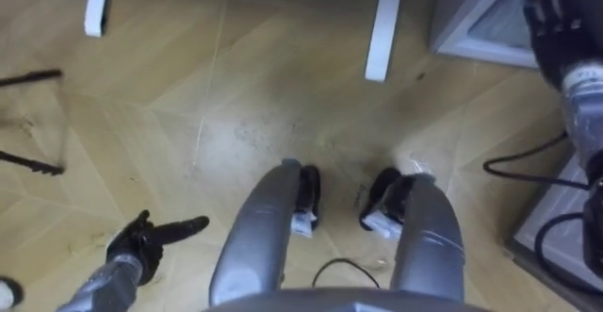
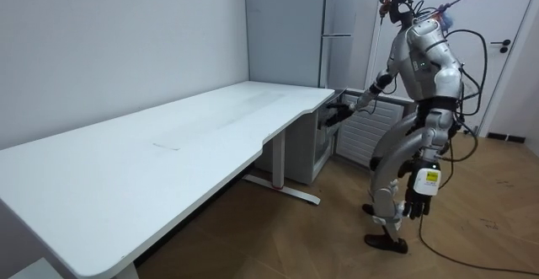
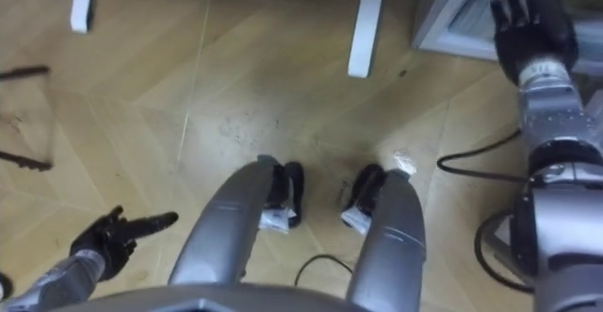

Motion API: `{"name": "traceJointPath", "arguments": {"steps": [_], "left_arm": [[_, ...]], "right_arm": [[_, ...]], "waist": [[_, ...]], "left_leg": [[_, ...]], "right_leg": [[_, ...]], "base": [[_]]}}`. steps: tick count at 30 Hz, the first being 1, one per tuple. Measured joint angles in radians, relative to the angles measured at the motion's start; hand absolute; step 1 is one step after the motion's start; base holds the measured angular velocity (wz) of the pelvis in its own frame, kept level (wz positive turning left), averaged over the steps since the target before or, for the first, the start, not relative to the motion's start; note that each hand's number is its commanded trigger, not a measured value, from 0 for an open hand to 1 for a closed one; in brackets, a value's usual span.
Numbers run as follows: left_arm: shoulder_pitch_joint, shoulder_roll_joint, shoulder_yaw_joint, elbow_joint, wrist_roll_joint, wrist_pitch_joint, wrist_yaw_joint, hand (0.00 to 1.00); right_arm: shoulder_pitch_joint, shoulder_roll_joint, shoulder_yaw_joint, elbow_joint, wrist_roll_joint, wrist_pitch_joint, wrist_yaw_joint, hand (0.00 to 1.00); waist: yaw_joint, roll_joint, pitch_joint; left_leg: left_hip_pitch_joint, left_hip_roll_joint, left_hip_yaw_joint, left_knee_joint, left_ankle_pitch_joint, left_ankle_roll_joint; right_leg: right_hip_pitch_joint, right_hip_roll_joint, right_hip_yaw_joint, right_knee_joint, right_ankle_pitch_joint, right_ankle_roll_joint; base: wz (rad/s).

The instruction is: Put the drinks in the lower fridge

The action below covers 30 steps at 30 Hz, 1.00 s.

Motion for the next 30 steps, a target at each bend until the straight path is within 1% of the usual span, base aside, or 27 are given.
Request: {"name": "traceJointPath", "arguments": {"steps": [2,3,5,6,7,8,9,11,12,13,14,16,18,19,20,21,23,25,26,30], "left_arm": [[-0.036,-0.011,0.010,0.078,0.001,-0.005,-0.034,0.00],[-0.039,-0.012,0.017,0.089,0.001,-0.007,-0.042,0.00],[-0.045,-0.030,0.048,0.130,0.010,-0.017,-0.069,0.00],[-0.044,-0.034,0.054,0.136,0.012,-0.018,-0.074,0.00],[-0.042,-0.044,0.073,0.143,0.013,-0.019,-0.083,0.00],[-0.042,-0.057,0.086,0.153,0.013,-0.023,-0.097,0.00],[-0.041,-0.062,0.088,0.159,0.013,-0.024,-0.103,0.00],[-0.041,-0.081,0.101,0.182,0.031,-0.027,-0.118,0.00],[-0.041,-0.084,0.106,0.186,0.039,-0.028,-0.118,0.00],[-0.042,-0.090,0.115,0.202,0.057,-0.033,-0.118,0.00],[-0.041,-0.092,0.115,0.215,0.073,-0.035,-0.118,0.00],[-0.030,-0.098,0.117,0.218,0.104,-0.041,-0.118,0.00],[-0.021,-0.107,0.120,0.231,0.142,-0.044,-0.118,0.00],[-0.019,-0.115,0.129,0.245,0.169,-0.045,-0.118,0.00],[-0.012,-0.126,0.162,0.254,0.187,-0.045,-0.118,0.00],[-0.008,-0.129,0.170,0.259,0.195,-0.045,-0.117,0.00],[0.022,-0.139,0.190,0.263,0.208,-0.050,-0.116,0.00],[0.048,-0.151,0.215,0.253,0.208,-0.052,-0.115,0.00],[0.059,-0.162,0.239,0.253,0.208,-0.052,-0.114,0.00],[0.072,-0.166,0.265,0.253,0.214,-0.052,-0.109,0.00]], "right_arm": [[0.048,0.038,0.000,0.039,-0.026,-0.001,0.010,0.00],[0.061,0.050,0.000,0.046,-0.034,-0.001,0.011,0.00],[0.140,0.089,0.013,0.062,-0.078,-0.004,0.020,0.00],[0.163,0.100,0.021,0.062,-0.093,-0.005,0.021,0.00],[0.202,0.121,0.033,0.064,-0.126,-0.007,0.022,0.00],[0.234,0.142,0.037,0.069,-0.145,-0.008,0.025,0.00],[0.252,0.151,0.043,0.070,-0.150,-0.010,0.026,0.00],[0.325,0.177,0.076,0.077,-0.188,-0.012,0.040,0.00],[0.342,0.184,0.077,0.083,-0.206,-0.013,0.046,0.00],[0.355,0.199,0.080,0.098,-0.240,-0.014,0.048,0.00],[0.369,0.212,0.087,0.115,-0.268,-0.014,0.048,0.00],[0.405,0.220,0.106,0.115,-0.334,-0.015,0.051,0.00],[0.440,0.221,0.123,0.115,-0.399,-0.016,0.058,0.00],[0.455,0.222,0.124,0.117,-0.446,-0.016,0.057,0.00],[0.478,0.227,0.122,0.119,-0.484,-0.016,0.057,0.00],[0.494,0.230,0.121,0.121,-0.500,-0.015,0.057,0.00],[0.544,0.237,0.115,0.116,-0.560,-0.017,0.054,0.00],[0.559,0.239,0.110,0.116,-0.597,-0.020,0.045,0.00],[0.572,0.239,0.103,0.117,-0.627,-0.021,0.042,0.00],[0.599,0.252,0.103,0.114,-0.720,-0.023,0.017,0.00]], "waist": [[-0.011,-0.004,-0.0008],[-0.014,-0.006,-0.0014],[-0.024,-0.008,-0.0031],[-0.026,-0.008,-0.0039],[-0.027,-0.008,-0.0055],[-0.031,-0.009,-0.0062],[-0.034,-0.009,-0.0068],[-0.047,-0.014,-0.0139],[-0.050,-0.014,-0.0145],[-0.049,-0.015,-0.0154],[-0.055,-0.018,-0.0166],[-0.067,-0.018,-0.0197],[-0.068,-0.019,-0.0281],[-0.068,-0.020,-0.0369],[-0.071,-0.026,-0.0404],[-0.074,-0.029,-0.0397],[-0.073,-0.036,-0.0443],[-0.080,-0.037,-0.0460],[-0.091,-0.038,-0.0454],[-0.100,-0.049,-0.0440]], "left_leg": [[0.061,0.008,0.002,-0.046,0.002,-0.002],[0.075,0.012,0.004,-0.057,0.003,-0.003],[0.145,0.020,0.010,-0.108,0.007,-0.004],[0.162,0.021,0.011,-0.121,0.007,-0.003],[0.192,0.030,0.018,-0.142,0.008,-0.002],[0.224,0.030,0.021,-0.166,0.011,-0.001],[0.242,0.027,0.021,-0.180,0.014,0.000],[0.312,0.013,0.026,-0.236,0.025,0.005],[0.326,0.013,0.026,-0.244,0.025,0.005],[0.358,0.012,0.026,-0.263,0.026,0.006],[0.389,0.011,0.028,-0.282,0.030,0.006],[0.434,0.012,0.027,-0.310,0.034,0.006],[0.483,0.012,0.027,-0.353,0.041,0.004],[0.518,0.012,0.028,-0.388,0.051,0.003],[0.560,0.009,0.030,-0.426,0.063,0.002],[0.581,0.008,0.030,-0.443,0.068,0.002],[0.648,0.009,0.035,-0.485,0.075,0.000],[0.684,0.011,0.042,-0.506,0.075,-0.001],[0.706,0.011,0.042,-0.518,0.075,-0.002],[0.761,0.010,0.044,-0.556,0.080,-0.007]], "right_leg": [[0.063,0.019,0.000,-0.056,0.013,0.006],[0.077,0.024,-0.001,-0.072,0.017,0.007],[0.148,0.043,-0.001,-0.138,0.032,0.017],[0.166,0.048,-0.001,-0.154,0.035,0.020],[0.197,0.056,0.001,-0.183,0.043,0.023],[0.226,0.061,0.006,-0.206,0.051,0.029],[0.241,0.060,0.008,-0.211,0.052,0.032],[0.298,0.053,0.010,-0.244,0.057,0.040],[0.312,0.054,0.009,-0.252,0.058,0.042],[0.344,0.057,0.009,-0.265,0.060,0.046],[0.375,0.059,0.008,-0.284,0.063,0.050],[0.424,0.067,0.004,-0.326,0.071,0.056],[0.475,0.084,0.008,-0.370,0.085,0.060],[0.512,0.088,0.008,-0.408,0.100,0.063],[0.550,0.091,0.007,-0.440,0.111,0.065],[0.569,0.092,0.007,-0.453,0.113,0.067],[0.634,0.104,0.009,-0.488,0.116,0.070],[0.668,0.108,0.009,-0.507,0.118,0.072],[0.691,0.108,0.008,-0.519,0.118,0.073],[0.734,0.117,0.009,-0.537,0.118,0.073]], "base": [[-0.18],[-0.19],[-0.17],[-0.18],[-0.19],[-0.17],[-0.06],[0.04],[0.00],[0.00],[0.00],[0.00],[-0.05],[-0.06],[-0.04],[0.00],[-0.03],[-0.07],[0.00],[-0.04]]}}
